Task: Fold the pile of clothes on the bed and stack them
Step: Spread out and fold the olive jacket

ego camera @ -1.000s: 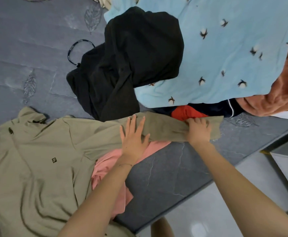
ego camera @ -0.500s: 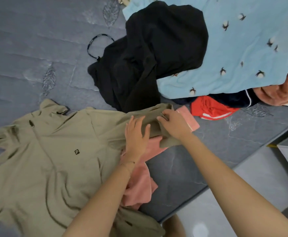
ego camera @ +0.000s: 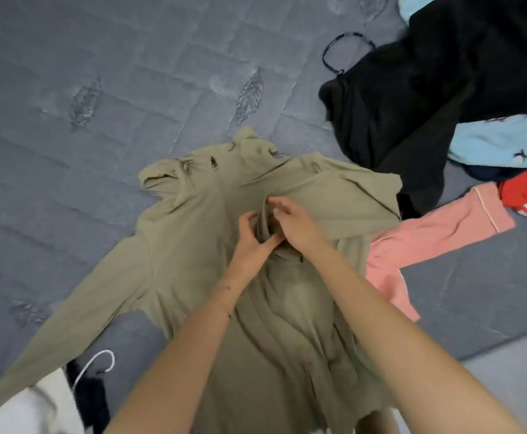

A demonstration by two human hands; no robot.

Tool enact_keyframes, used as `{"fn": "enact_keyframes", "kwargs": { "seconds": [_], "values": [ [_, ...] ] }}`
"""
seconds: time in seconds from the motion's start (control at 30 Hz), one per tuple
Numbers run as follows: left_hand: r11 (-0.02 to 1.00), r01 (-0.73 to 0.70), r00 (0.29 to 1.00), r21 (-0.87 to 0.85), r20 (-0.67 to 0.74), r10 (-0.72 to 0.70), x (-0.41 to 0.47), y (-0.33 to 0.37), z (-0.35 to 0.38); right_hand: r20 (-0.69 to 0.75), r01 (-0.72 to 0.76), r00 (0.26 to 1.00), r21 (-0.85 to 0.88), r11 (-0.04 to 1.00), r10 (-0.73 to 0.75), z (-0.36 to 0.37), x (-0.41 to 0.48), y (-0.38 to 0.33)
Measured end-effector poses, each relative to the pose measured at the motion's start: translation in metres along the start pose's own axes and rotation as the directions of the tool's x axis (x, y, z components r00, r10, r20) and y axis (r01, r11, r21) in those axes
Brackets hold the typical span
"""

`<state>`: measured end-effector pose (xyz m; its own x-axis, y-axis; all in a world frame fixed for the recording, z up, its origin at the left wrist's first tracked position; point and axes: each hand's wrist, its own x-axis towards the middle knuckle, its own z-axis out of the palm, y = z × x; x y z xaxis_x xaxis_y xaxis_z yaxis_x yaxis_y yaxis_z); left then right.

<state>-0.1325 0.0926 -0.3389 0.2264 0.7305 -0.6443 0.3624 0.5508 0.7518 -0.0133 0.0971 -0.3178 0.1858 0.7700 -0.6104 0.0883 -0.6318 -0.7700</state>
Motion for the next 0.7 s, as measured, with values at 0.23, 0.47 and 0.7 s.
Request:
{"fn": "enact_keyframes", "kwargs": {
  "seconds": [0.23, 0.47, 0.7],
  "values": [
    [0.928, -0.028, 0.947, 0.370, -0.288, 0.143, -0.003, -0.046, -0.099, 0.081, 0.167, 0.986, -0.329, 0.930, -0.149, 0.078, -0.007, 0.016],
    [0.917, -0.050, 0.882, 0.397, -0.413, 0.227, 0.013, -0.059, -0.164, -0.025, 0.034, 0.996, -0.758, 0.652, -0.081, 0.072, 0.005, 0.043],
    [0.783, 0.005, 0.873, 0.622, -0.384, 0.300, 0.022, -0.069, -0.186, -0.078, -0.025, 0.994, -0.856, 0.516, -0.082, 0.085, 0.023, 0.053]
  ]
}}
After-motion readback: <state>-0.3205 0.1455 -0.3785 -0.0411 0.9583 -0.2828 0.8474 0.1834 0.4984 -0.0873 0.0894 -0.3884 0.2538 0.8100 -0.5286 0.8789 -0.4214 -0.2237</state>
